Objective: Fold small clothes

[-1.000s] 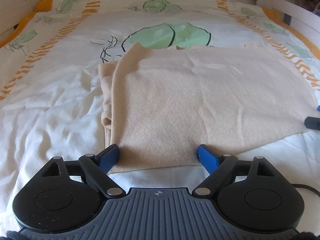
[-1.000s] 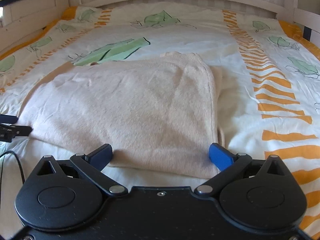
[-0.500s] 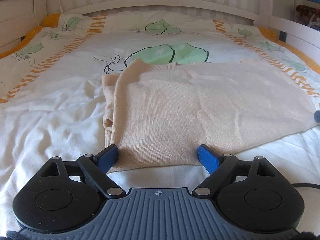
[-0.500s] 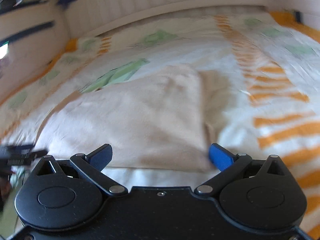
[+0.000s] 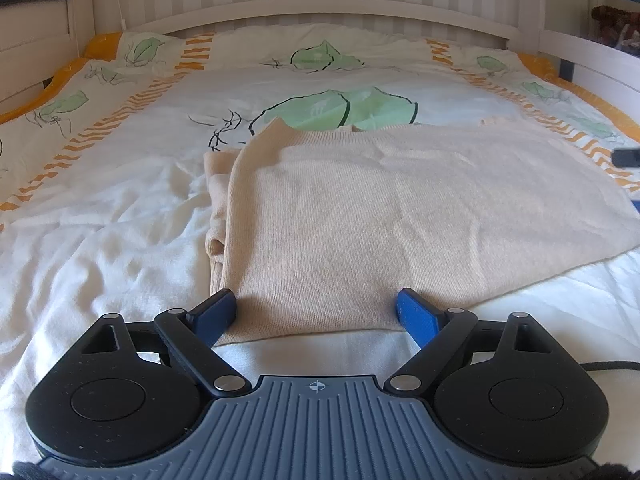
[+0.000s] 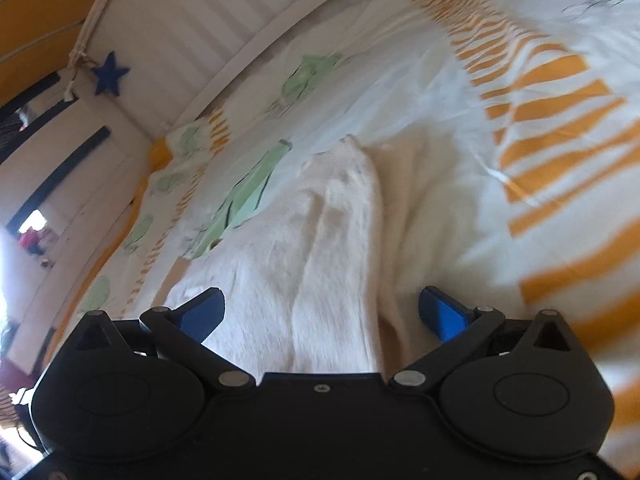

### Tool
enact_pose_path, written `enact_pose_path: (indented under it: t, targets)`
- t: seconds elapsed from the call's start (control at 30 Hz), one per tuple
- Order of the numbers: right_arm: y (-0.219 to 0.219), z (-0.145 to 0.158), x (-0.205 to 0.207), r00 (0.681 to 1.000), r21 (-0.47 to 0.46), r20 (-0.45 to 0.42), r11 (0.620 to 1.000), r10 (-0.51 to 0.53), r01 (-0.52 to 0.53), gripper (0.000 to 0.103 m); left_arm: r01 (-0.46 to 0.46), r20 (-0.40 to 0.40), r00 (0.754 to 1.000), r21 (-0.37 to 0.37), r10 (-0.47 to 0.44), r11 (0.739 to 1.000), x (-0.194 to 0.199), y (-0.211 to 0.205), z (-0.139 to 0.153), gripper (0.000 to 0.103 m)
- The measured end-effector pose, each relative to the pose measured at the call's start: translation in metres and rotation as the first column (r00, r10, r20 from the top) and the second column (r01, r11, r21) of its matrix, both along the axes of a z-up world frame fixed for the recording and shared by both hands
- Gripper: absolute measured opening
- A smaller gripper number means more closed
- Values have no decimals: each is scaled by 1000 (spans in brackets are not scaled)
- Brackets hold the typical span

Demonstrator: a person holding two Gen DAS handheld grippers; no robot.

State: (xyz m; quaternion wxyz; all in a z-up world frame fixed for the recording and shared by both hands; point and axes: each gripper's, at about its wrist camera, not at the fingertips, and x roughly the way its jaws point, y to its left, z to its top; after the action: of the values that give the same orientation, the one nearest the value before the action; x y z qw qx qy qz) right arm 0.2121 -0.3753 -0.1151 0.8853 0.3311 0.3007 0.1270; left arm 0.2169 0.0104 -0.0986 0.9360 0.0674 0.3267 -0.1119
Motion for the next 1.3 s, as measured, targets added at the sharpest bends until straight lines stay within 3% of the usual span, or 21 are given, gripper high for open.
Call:
enact_pose_path:
  t: [0.2,0.4,0.53,0.7,0.83,1.07,1.3]
  targets:
    - [-6,-2,33,995,55,-18,994,100,-99,103,-4,-3,1000,21,4,1000,1,-3,1,88]
    - [15,-4,22,990,-104,61,987,131,-124,103,-68,-70,995,39,71,997,6,-11,11,88]
    - [18,4,29,989,-141,-1,979,147,-146,103,-122,-154,980,39,127,992,13,-27,34,87]
    - [12,5,35,987,-109,-41,981,157,-161,103,-103,-96,989,86,111,991,30,-73,75,87]
    - [14,6,38,983,-122,-59,976,172,-178,103,-95,-88,991,110,105,989,68,-110,92,87]
    - [17,7,38,981,-151,-64,970,182,-190,103,-97,-137,982,216,128,972,120,-148,79,87]
    - [19,7,40,979,-167,-67,966,190,-199,103,-119,-203,964,237,169,964,148,-159,66,87]
